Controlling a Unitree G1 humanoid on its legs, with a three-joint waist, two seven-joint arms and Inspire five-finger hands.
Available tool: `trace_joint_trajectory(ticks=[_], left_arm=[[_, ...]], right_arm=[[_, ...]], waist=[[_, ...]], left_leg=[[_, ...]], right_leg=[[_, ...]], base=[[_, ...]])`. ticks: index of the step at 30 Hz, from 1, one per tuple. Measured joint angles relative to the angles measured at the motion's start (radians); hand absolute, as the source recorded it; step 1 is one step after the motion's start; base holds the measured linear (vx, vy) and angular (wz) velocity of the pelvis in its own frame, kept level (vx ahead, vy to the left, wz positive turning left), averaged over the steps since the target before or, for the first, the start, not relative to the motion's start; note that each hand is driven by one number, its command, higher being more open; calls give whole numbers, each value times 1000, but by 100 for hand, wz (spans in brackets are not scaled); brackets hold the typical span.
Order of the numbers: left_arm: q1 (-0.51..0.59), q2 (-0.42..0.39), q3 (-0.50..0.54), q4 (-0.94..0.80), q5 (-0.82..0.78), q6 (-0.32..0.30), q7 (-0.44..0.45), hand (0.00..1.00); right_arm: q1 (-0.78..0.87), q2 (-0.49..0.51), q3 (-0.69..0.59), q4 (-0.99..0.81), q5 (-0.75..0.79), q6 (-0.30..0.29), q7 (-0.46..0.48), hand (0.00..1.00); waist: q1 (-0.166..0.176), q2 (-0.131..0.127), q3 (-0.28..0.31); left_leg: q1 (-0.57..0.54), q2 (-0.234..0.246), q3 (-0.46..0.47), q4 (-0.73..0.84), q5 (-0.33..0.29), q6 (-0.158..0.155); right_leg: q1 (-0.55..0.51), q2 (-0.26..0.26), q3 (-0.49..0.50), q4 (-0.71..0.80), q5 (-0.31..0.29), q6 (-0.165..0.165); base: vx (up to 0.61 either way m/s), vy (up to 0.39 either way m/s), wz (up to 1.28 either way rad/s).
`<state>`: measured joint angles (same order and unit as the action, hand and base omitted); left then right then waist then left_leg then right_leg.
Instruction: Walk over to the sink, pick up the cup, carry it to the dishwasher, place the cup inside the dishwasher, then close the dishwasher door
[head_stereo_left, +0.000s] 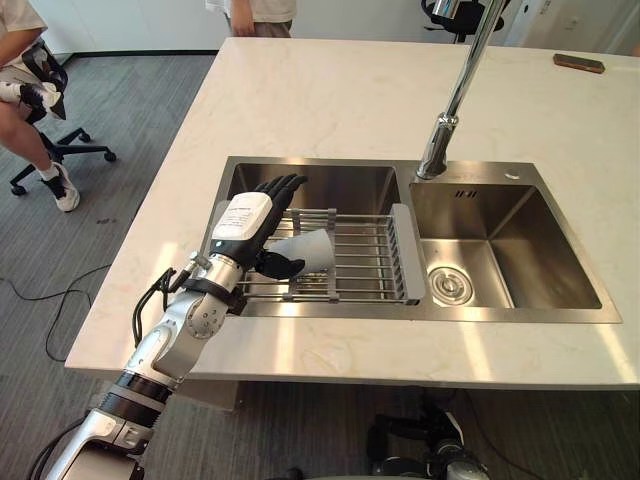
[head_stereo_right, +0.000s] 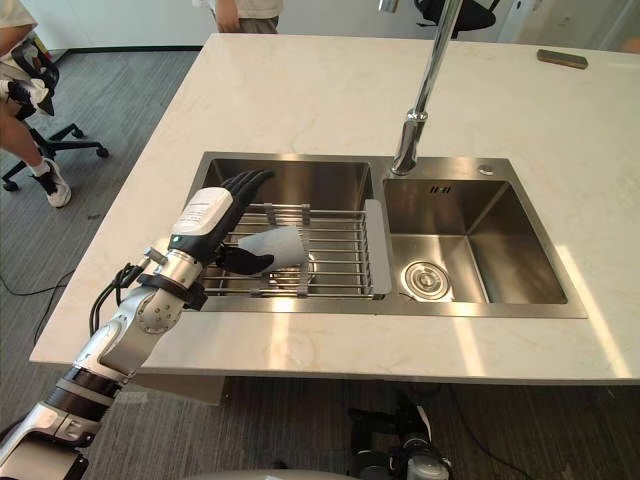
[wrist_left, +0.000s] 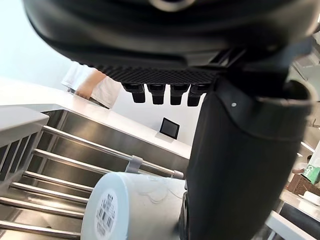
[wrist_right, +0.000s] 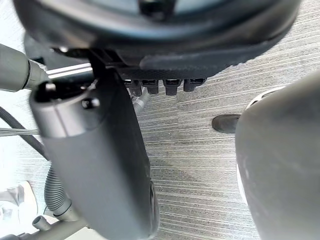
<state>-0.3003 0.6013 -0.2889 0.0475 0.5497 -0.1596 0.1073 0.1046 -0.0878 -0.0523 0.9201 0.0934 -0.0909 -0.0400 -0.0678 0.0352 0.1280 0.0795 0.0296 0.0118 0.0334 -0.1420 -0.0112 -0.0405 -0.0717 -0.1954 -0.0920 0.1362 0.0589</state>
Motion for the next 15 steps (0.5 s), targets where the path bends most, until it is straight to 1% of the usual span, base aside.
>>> trace_joint_trajectory(ticks=[6, 15], left_arm=[[42, 5, -3, -2, -21, -1, -11, 100], [54, 4, -2, -16, -24, -1, -13, 100]], right_arm=[[-9, -2, 0, 11, -2, 1, -1, 100], [-14, -5, 1, 17, -9, 3, -1, 100]], waist=[[-2, 2, 3], [-1, 2, 3]], left_leg=[[0, 1, 2, -2, 0, 0], [0, 1, 1, -1, 0, 0]], right_leg=[[-2, 1, 2, 2, 0, 0], [-1, 1, -2, 1, 0, 0]], base=[[0, 0, 0], [0, 0, 0]])
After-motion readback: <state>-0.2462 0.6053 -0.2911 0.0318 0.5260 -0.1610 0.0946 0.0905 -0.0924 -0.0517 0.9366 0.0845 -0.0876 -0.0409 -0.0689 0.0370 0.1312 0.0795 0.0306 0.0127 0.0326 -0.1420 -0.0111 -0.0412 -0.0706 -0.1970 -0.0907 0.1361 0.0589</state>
